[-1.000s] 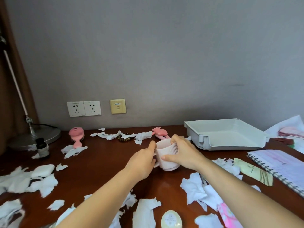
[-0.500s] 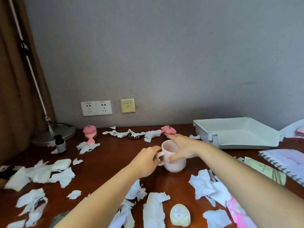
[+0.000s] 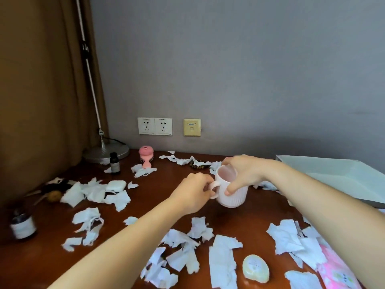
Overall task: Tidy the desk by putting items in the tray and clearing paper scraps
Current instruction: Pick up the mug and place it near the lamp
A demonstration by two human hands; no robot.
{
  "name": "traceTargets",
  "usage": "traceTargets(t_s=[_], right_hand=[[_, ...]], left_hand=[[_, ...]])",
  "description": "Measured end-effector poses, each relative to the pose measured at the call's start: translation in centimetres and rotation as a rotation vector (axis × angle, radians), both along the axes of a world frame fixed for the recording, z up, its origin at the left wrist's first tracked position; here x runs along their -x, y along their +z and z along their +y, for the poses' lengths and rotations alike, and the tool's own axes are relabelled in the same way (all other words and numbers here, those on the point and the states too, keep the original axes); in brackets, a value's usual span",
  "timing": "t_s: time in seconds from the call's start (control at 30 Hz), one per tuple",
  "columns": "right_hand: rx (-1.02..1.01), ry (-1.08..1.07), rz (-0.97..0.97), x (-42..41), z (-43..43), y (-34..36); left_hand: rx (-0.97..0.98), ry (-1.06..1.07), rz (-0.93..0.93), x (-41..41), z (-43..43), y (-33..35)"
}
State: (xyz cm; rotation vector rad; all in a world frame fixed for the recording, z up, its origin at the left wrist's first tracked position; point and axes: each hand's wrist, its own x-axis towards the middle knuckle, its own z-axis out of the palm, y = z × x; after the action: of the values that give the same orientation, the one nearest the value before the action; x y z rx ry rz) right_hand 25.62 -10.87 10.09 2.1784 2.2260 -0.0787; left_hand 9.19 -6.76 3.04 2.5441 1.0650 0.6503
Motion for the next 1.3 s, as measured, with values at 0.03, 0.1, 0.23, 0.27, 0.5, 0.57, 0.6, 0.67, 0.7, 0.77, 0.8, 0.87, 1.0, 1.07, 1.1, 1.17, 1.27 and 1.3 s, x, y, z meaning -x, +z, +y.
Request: traceTargets(t_s=[0.03, 0.1, 0.23, 0.27, 0.5, 0.57, 0.6, 0.67, 0.7, 0.77, 0.8, 0.87, 1.0, 1.07, 1.1, 1.17, 1.27, 1.3], right_hand=[[-0.024, 0.029, -0.008, 1.0, 0.4, 0.5], [-0.060, 0.083, 0.003, 3.2, 1.2, 1.4], [-0.101, 0.193, 0.102, 7.6, 3.2, 3.1], [-0.104, 0.219, 0.122, 8.8, 3.7, 3.4], [-0.137, 0.380, 0.212, 17.4, 7.2, 3.9], [-0.150, 0.428, 0.245, 19.9, 8.3, 3.5], [-0.156, 0.453, 0.258, 21.1, 8.8, 3.3], [-0.164, 0.495, 0.279, 23.7, 9.8, 3.0], [-0.165, 0.515, 0.288, 25.1, 10.4, 2.9], [-0.163, 0.543, 0.305, 27.7, 11.7, 2.8], [-0.158, 0.556, 0.315, 29.1, 12.5, 2.7], [-0.147, 0.585, 0.333, 31.5, 13.9, 2.7], [-0.103, 0.624, 0.363, 35.9, 16.3, 1.9], [-0.063, 0.636, 0.393, 37.9, 17.3, 1.1], [-0.047, 0.644, 0.404, 38.8, 17.7, 0.6], [-0.022, 0.651, 0.413, 40.4, 18.5, -0.4], [0.018, 0.655, 0.394, 42.5, 19.4, -1.8], [0.040, 0.654, 0.387, 43.1, 19.6, -2.2]], left_hand=[[-0.011, 0.023, -0.018, 1.2, 0.0, 0.4], [-0.036, 0.074, -0.053, 3.7, 0.1, 1.3], [-0.091, 0.189, -0.131, 8.8, 0.1, 2.6], [-0.108, 0.223, -0.149, 10.0, 0.1, 2.8], [-0.144, 0.429, -0.268, 18.1, 0.2, 3.1], [-0.166, 0.479, -0.276, 20.6, 0.5, 3.0], [-0.177, 0.503, -0.283, 21.8, 0.7, 2.9], [-0.188, 0.548, -0.296, 24.1, 1.1, 2.8], [-0.189, 0.573, -0.299, 25.3, 1.3, 2.8], [-0.188, 0.615, -0.320, 27.7, 1.9, 2.8], [-0.187, 0.636, -0.338, 28.9, 2.4, 2.8], [-0.177, 0.671, -0.380, 30.9, 3.0, 2.7], [-0.118, 0.673, -0.379, 34.0, 4.4, 1.6], [-0.046, 0.678, -0.404, 35.2, 5.2, 0.6], [-0.021, 0.687, -0.419, 35.8, 5.6, 0.1], [0.018, 0.722, -0.451, 36.7, 6.1, -0.7], [0.080, 0.747, -0.471, 37.9, 6.7, -1.8], [0.091, 0.748, -0.467, 38.3, 6.8, -2.2]])
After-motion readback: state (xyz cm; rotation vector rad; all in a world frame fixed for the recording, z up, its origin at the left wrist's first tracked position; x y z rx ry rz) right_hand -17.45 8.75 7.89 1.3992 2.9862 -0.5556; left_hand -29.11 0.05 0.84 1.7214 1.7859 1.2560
